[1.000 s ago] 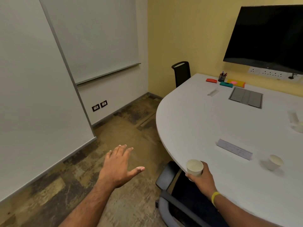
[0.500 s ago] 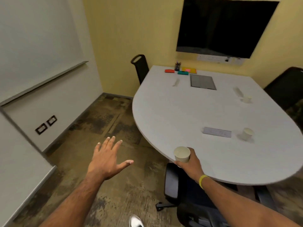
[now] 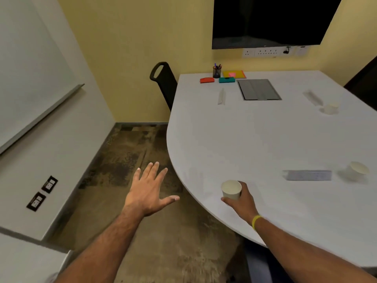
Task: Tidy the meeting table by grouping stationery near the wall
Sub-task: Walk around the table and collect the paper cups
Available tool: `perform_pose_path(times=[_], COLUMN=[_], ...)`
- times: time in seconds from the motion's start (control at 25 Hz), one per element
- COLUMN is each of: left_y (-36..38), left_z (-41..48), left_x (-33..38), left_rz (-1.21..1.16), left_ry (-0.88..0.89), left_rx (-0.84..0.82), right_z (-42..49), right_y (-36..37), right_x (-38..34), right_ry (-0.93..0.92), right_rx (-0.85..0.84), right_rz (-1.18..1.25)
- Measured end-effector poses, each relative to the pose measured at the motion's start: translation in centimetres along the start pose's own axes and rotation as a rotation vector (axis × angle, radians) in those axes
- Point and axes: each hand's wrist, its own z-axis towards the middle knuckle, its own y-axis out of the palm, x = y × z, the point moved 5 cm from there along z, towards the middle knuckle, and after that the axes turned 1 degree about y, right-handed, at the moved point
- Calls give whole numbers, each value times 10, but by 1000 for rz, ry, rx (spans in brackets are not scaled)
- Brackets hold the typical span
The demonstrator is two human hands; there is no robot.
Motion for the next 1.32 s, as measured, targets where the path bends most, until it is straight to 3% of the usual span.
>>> perform_pose_path(times=[0.28, 0.76, 1.04, 1.32], left_y=[22, 43, 30, 47], left_z=[139, 406, 546, 718], left_x=[-65, -196, -205, -182], left_rz=[-24, -3, -41, -19], left_ry=[136, 414, 535, 606], left_rx=[-46, -83, -41, -74], right_z=[94, 238, 344, 547], right_y=[67, 166, 185, 165], right_x=[-47, -108, -126, -132], right_ry=[27, 192, 288, 320], right_rx=[86, 381, 512, 589], right_rz=[44, 111, 144, 196])
